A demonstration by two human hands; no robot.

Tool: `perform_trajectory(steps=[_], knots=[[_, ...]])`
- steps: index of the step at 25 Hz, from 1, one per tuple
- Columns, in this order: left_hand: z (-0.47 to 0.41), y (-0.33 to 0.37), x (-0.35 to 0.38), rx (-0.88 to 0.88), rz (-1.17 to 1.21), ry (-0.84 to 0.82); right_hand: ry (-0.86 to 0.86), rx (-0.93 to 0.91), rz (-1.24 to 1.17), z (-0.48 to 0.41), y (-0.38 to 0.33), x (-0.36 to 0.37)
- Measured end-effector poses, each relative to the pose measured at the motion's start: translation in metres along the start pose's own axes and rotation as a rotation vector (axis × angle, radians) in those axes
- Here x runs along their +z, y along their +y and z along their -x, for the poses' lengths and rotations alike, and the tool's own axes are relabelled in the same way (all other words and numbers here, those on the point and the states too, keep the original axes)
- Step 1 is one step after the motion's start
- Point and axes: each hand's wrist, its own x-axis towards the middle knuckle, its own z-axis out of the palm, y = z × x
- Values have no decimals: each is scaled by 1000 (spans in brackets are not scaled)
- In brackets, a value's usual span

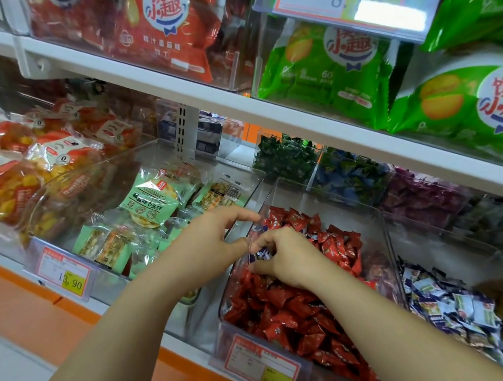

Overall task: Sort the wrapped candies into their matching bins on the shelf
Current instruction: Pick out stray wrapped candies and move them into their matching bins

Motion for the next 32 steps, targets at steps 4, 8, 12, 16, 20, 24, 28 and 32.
perform_trajectory(steps=[4, 8, 12, 16, 20, 24, 28, 32], knots=[[1, 1, -1, -1, 8, 1, 5, 11, -31, 0, -5, 3], [0, 1, -1, -11, -7, 1, 46, -35, -24, 1, -3, 2], [-1, 1, -2, 1, -6, -5, 81, -127, -23, 9, 3, -10], [0, 1, 0, 27, 2, -6, 174, -137, -96, 21, 9, -31], [0, 10, 6, 80, -49, 70, 264, -74, -166, 37, 21, -46], [-3, 26, 19, 188, -119, 212, 318, -67, -196, 61, 29, -55], [-1, 47, 41, 320, -247, 127, 327, -66, -209, 81, 39, -62], [0, 57, 64, 156, -74, -176, 321, -65, -225, 93, 51, -66]])
